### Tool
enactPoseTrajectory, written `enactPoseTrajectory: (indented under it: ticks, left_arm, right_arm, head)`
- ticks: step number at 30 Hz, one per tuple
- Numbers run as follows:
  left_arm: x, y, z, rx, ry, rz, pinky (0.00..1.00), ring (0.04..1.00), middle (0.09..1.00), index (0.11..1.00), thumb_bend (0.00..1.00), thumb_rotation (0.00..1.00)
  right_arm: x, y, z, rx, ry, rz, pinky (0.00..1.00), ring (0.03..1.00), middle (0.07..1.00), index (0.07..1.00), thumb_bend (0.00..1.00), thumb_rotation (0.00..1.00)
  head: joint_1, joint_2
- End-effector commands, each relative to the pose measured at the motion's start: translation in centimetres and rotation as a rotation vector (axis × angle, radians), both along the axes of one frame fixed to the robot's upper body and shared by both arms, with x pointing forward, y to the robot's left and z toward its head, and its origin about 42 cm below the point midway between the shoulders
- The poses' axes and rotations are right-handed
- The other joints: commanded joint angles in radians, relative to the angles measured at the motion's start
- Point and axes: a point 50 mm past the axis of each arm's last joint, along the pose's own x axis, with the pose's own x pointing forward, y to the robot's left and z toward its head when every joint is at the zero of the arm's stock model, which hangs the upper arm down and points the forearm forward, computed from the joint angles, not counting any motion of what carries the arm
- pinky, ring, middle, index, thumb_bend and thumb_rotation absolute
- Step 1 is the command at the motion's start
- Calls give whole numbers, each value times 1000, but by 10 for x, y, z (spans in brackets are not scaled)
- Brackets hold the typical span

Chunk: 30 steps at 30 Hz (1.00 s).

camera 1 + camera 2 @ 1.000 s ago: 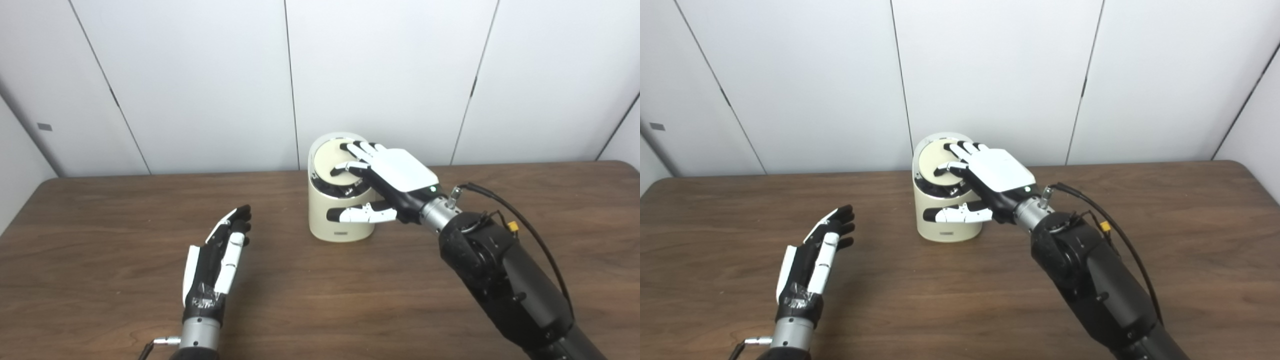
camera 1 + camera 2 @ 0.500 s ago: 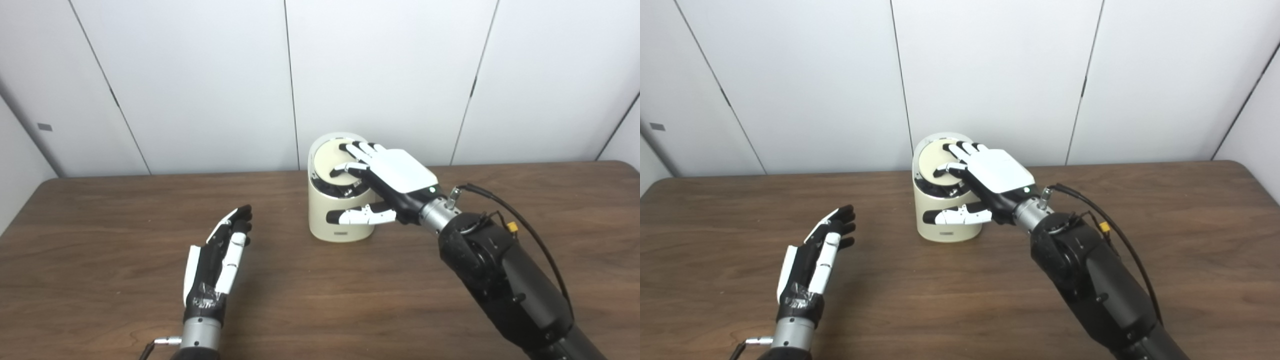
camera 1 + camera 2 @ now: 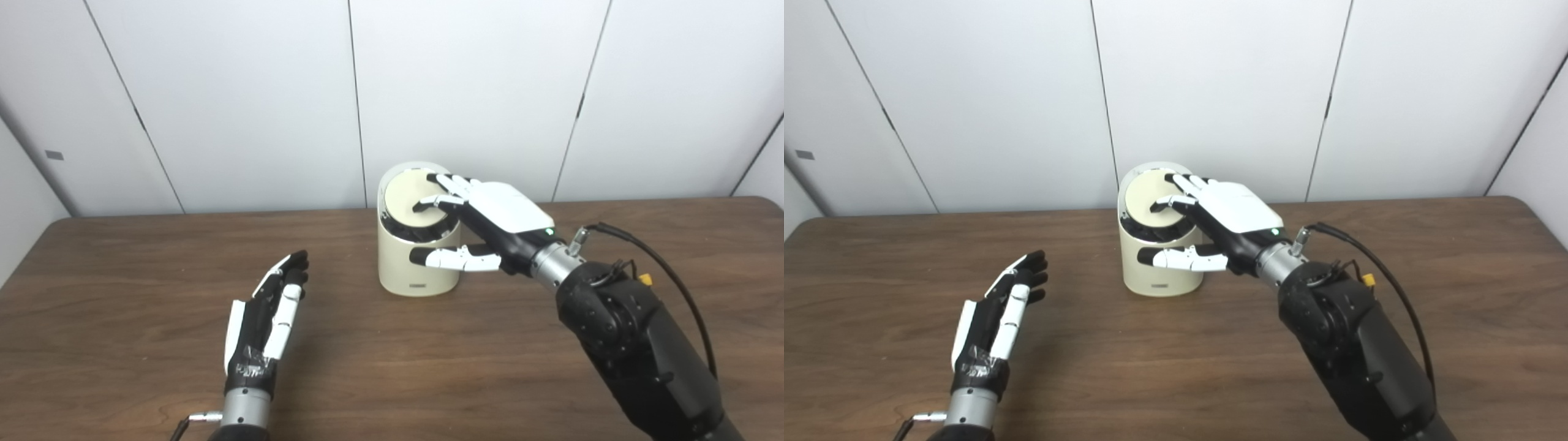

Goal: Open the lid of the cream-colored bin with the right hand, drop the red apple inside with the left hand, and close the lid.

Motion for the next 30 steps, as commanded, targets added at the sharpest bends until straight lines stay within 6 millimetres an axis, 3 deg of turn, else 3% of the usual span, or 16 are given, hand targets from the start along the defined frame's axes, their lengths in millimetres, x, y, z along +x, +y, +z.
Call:
enactPoseTrajectory:
  ticks: [1, 6, 12, 16, 21, 25, 30]
  left_arm:
    - [6, -2, 18, 3, -84, 0, 821, 850, 855, 858, 510, 842]
    - [6, -2, 19, -5, -86, -1, 814, 848, 857, 859, 495, 832]
    - [6, 0, 18, -12, -87, 2, 807, 847, 859, 861, 488, 837]
    - [5, 4, 19, -24, -92, 10, 809, 849, 861, 859, 488, 851]
    - [-2, 12, 15, -50, -87, 21, 808, 845, 867, 864, 530, 852]
    - [-11, 20, 6, -80, -95, 15, 809, 853, 871, 870, 533, 840]
    - [-27, 31, -7, -116, -74, 27, 859, 879, 893, 883, 494, 886]
  right_arm:
    - [-3, 1, 31, 37, -98, 5, 1000, 1000, 997, 824, 545, 1000]
    - [-7, -8, 36, 64, -105, -6, 1000, 1000, 988, 830, 546, 1000]
    - [-11, -18, 24, 128, -75, -47, 951, 1000, 970, 837, 550, 1000]
    - [-16, -33, 6, 267, 4, -72, 889, 1000, 970, 878, 512, 967]
    - [-22, -51, -16, 395, 105, -141, 884, 971, 962, 933, 522, 999]
    - [-28, -71, -48, 560, 184, -191, 886, 944, 962, 941, 525, 1000]
    - [-37, -80, -79, 799, 244, -218, 847, 927, 962, 955, 560, 1000]
  head:
    - [-2, 1]
    - [0, -1]
    - [5, -1]
    - [7, 1]
    - [17, 4]
    - [19, 5]
    - [18, 6]
